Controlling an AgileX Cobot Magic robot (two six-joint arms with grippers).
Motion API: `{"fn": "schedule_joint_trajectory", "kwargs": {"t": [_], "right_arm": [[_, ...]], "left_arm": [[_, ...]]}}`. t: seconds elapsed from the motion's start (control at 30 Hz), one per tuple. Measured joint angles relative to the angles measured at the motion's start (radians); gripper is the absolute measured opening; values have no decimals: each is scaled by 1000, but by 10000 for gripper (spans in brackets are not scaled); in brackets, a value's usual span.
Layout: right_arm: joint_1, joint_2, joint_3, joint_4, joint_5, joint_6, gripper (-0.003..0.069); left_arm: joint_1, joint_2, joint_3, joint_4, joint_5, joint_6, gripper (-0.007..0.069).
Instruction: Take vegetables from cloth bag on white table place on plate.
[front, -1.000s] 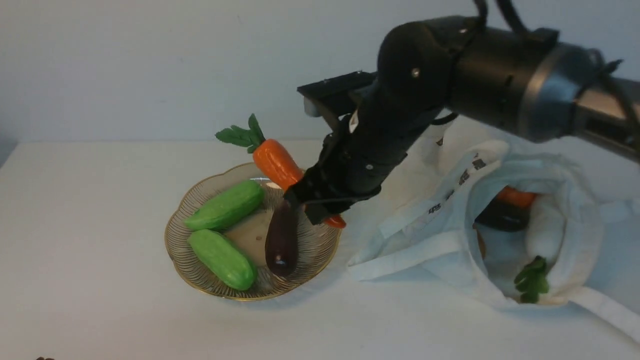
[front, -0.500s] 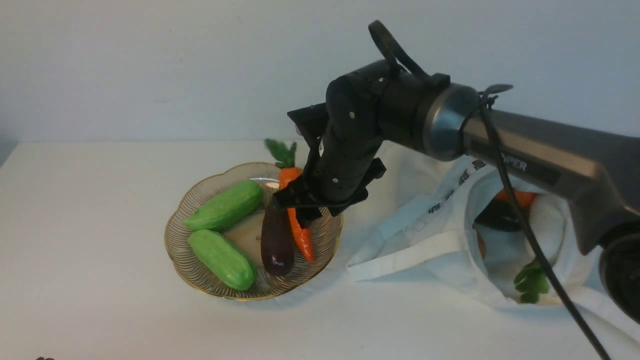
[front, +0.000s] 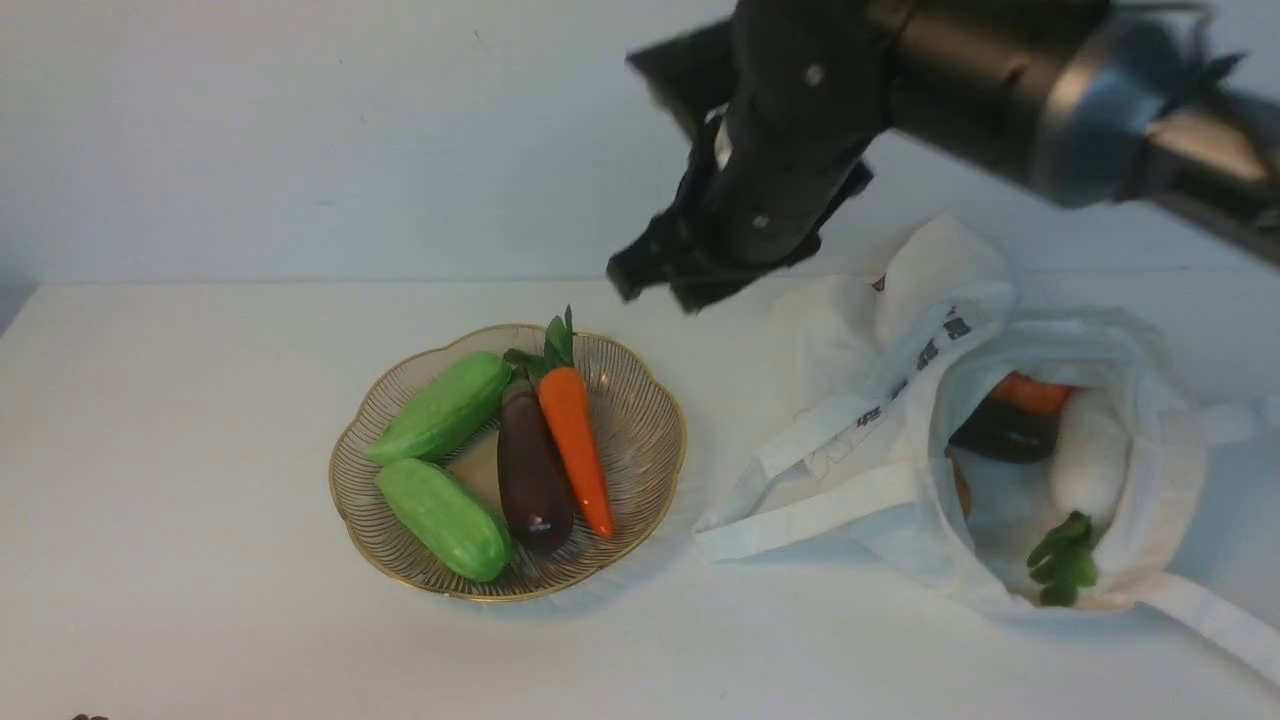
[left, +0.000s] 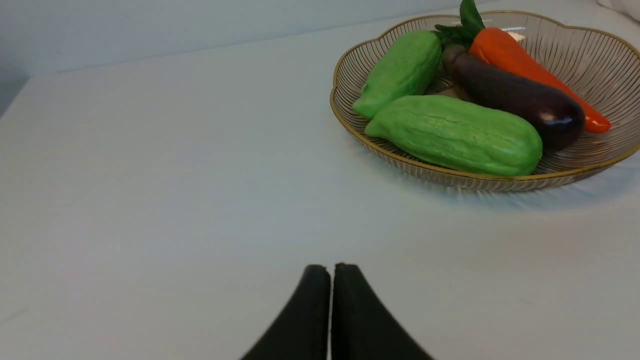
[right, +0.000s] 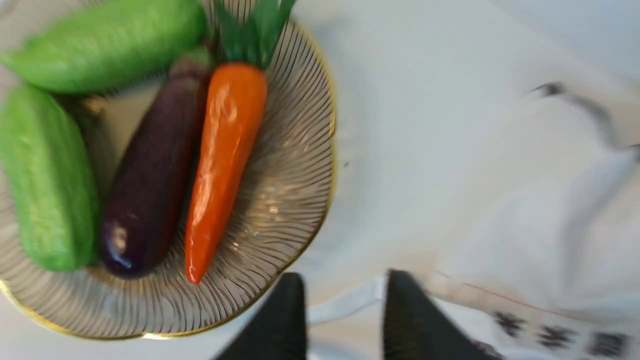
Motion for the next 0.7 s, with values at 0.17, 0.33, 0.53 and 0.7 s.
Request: {"fn": "schedule_joint_trajectory", "kwargs": {"t": [0.17, 0.33, 0.53, 0.7], "right_arm": [[0, -228, -2, -2, 52, 3, -6], [0, -417, 11, -4, 63, 10, -15], [0, -705, 219, -45, -10, 62, -15], [0, -964, 521, -109, -213, 102, -15]], "left_arm": [[0, 0, 0, 0, 0, 0, -8], [0, 0, 0, 0, 0, 0, -8], [0, 0, 0, 0, 0, 0, -8], [0, 0, 0, 0, 0, 0, -8]]}}
